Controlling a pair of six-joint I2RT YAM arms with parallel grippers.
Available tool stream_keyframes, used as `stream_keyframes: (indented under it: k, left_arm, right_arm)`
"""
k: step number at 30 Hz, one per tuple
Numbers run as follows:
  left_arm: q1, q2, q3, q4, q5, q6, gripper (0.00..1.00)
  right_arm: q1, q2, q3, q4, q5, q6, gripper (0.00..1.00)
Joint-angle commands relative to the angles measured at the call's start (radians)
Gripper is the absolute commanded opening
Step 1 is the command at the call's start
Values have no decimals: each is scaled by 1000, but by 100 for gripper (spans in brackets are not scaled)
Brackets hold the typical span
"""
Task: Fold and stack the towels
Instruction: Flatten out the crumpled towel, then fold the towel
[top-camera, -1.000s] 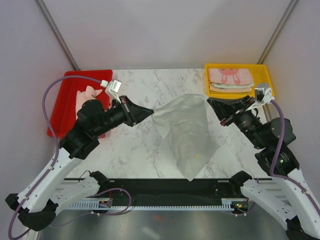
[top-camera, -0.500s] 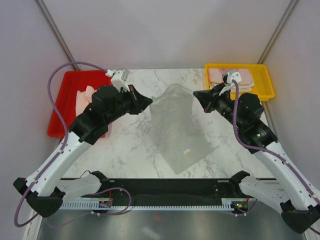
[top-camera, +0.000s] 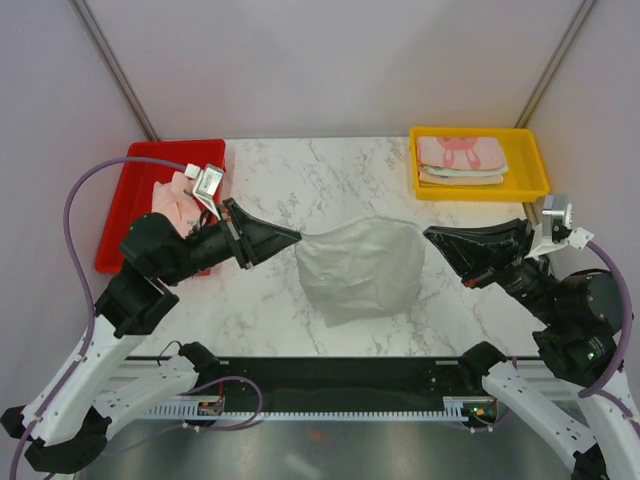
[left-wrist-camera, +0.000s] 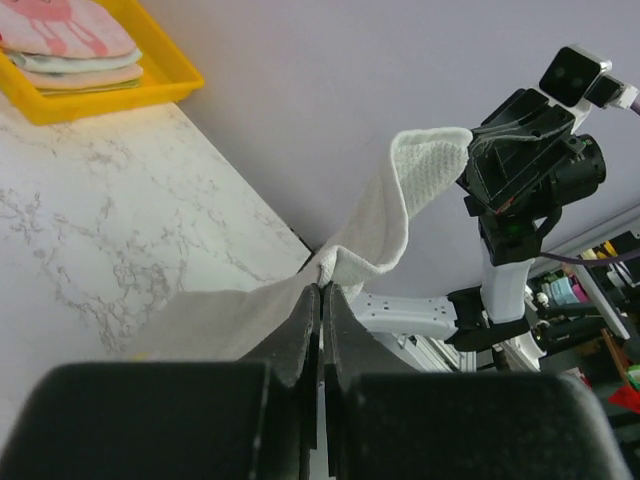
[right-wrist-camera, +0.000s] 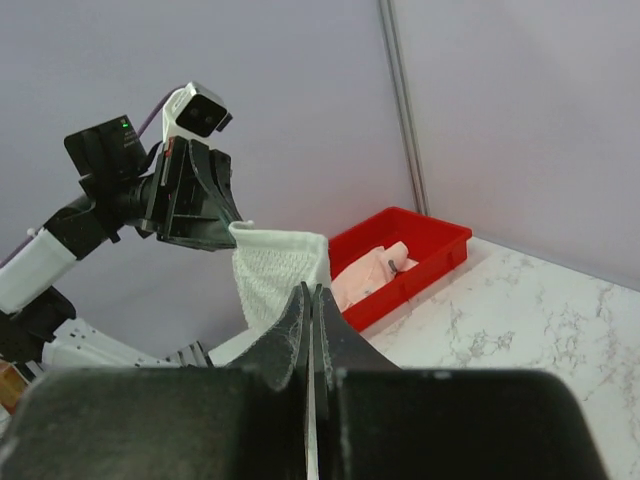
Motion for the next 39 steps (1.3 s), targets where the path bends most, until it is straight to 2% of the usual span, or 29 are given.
stream_keyframes:
  k: [1,3,5,6,7,10,11,13,14,17,22,23,26,27,30,33,39]
  left_arm:
    - [-6,57,72,26,-7,-30,2]
    - [-4,107,115,-29,-72,13,2]
    - [-4,157,205,-77,-213,85,2]
    - [-4,219,236,-152,-282,106,2]
    - [-3,250,303,-178,-430,125,2]
    - [22,371,363,-209,-601,194,2]
    - [63,405,367,-209,-616,190,2]
    - [123,462,367,-200,-589,174,2]
    - [187,535,364,-177,-565,160,2]
    - [288,690,360,-86,-444,171,2]
    - [367,959,445,22,-348,221,2]
    - [381,1053,462,56,-339,232,2]
    - [398,1189,555,102,-305,281,2]
    - [402,1276,610,123,-278,310,2]
    - [410,1405,724,124,-233,350,2]
    - [416,1445,753,121,-235,372,2]
    - [415,1380,623,163,-215,372,2]
  right_arm:
    - [1,69,57,56,82,65,0]
    - [1,144,115,55,169,42,0]
    - [1,207,156,55,249,-1,0]
    - [1,277,190,59,268,-23,0]
    - [3,314,207,59,298,-36,0]
    - [1,455,249,73,395,-115,0]
    - [-2,525,250,88,410,-156,0]
    - [0,602,253,122,467,-191,0]
    - [-14,641,250,156,472,-202,0]
    - [-81,793,206,300,343,-182,0]
    - [-163,1136,242,488,239,-127,0]
    - [-189,1243,290,507,216,-121,0]
    - [-240,1435,392,578,121,-93,0]
    - [-261,1516,419,610,52,-89,0]
    - [-284,1612,535,607,-42,-118,0]
    - [-312,1678,603,570,-114,-168,0]
    - [-342,1637,519,596,-197,-195,0]
